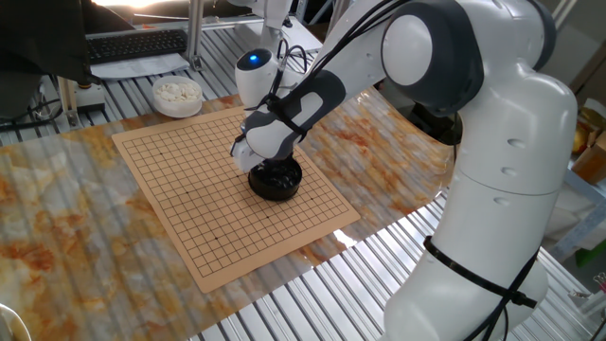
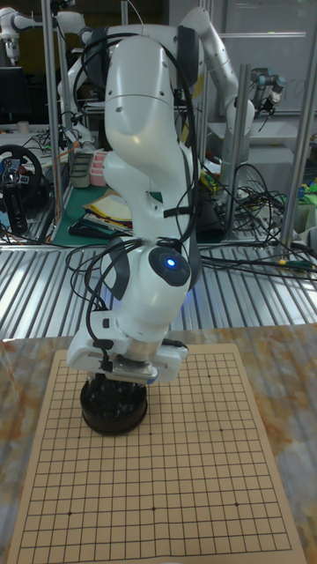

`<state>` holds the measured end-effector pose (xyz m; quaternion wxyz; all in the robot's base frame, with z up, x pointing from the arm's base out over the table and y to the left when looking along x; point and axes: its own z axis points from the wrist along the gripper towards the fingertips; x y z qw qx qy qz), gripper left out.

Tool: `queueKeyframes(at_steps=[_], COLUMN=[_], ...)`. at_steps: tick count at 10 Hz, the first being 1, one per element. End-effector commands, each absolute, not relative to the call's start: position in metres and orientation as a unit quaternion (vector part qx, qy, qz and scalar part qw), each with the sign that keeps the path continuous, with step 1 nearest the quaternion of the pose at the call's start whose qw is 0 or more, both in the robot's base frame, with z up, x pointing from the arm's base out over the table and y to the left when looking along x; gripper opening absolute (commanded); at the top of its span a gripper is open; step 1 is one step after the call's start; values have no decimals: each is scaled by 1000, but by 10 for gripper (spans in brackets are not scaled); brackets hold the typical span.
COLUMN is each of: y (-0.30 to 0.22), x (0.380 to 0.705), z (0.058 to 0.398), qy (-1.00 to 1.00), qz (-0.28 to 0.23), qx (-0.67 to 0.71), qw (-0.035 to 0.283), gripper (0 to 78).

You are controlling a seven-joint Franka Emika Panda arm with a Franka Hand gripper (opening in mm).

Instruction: Play the first move as black on the 3-4 point in the upper right corner of the Go board

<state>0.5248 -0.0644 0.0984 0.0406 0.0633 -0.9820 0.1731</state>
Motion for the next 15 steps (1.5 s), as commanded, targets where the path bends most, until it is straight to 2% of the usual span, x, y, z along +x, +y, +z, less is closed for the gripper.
queueKeyframes(at_steps=[1, 9, 15], y=[-65, -65, -58], x=[525, 525, 528], z=[99, 99, 105], qy=[-982, -982, -983], qz=[174, 174, 162], qx=[63, 63, 65], qw=[40, 40, 63], gripper=[11, 11, 11])
